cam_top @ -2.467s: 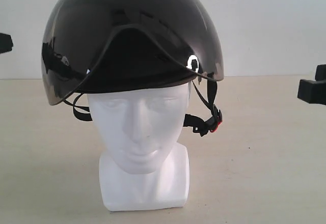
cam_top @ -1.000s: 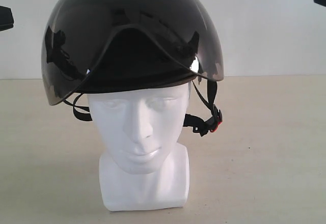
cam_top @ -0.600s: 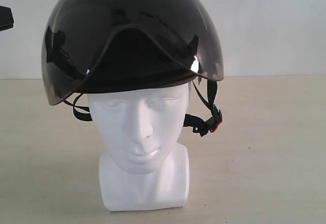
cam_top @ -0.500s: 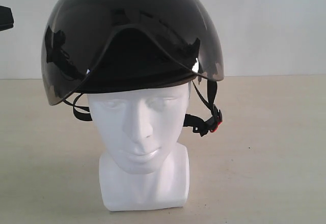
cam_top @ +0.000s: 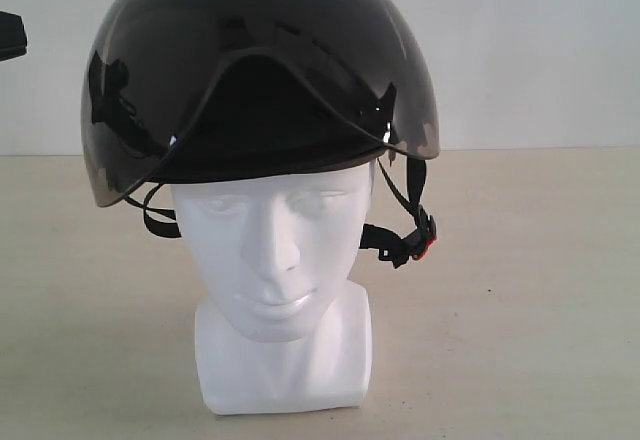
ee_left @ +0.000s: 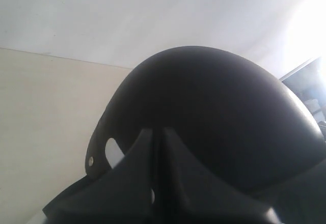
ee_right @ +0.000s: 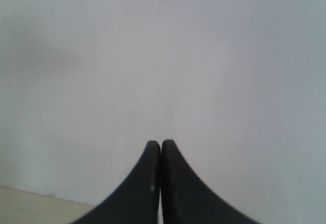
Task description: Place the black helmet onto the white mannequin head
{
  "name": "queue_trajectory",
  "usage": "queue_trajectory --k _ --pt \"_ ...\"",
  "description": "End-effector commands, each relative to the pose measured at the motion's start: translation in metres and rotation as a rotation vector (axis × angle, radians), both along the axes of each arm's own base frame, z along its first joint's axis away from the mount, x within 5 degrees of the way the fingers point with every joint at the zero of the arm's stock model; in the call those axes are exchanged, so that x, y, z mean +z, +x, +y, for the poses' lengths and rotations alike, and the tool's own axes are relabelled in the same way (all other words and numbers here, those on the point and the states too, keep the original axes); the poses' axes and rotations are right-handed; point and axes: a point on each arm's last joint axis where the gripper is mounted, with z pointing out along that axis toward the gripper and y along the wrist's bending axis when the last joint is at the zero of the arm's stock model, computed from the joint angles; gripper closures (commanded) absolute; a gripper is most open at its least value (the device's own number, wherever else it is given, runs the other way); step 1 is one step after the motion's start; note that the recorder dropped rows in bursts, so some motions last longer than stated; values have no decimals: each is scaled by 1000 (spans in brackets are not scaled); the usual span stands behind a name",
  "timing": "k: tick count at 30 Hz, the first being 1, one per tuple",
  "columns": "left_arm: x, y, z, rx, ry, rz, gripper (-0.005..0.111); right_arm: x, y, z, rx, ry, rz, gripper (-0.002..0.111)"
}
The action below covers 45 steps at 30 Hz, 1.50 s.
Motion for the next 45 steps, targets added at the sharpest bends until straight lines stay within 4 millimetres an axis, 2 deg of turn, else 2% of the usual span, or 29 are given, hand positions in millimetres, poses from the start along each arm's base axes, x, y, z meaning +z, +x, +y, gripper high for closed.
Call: queue_trajectory --k 1,4,9,12,16,22,26,29,36,41,45 --pt "1 -1 -1 -1 -3 -11 102 20 -5 3 61 -11 -64 108" --pt "1 -1 -1 -1 -3 -11 102 22 -10 15 245 249 -30 108" --pt "1 -1 -1 -1 -3 -11 102 12 -15 32 438 346 153 108" --pt "1 -1 -1 -1 -3 -11 102 13 -20 32 469 391 202 108" --pt "1 -1 -1 -1 -3 -11 102 27 -22 32 486 399 234 108" --pt "1 -1 -1 -1 -3 -11 102 43 -18 14 374 440 258 108" --pt "1 -1 -1 -1 -3 -11 102 31 -1 8 222 332 442 108" --pt "1 -1 -1 -1 -3 -11 102 27 8 9 184 287 521 108" --pt "1 -1 -1 -1 -3 -11 102 7 28 17 183 197 667 108" --pt "1 -1 -1 -1 -3 -11 102 -25 47 34 229 224 911 108" --pt "1 -1 -1 -1 -3 -11 102 -42 50 41 268 197 1054 108"
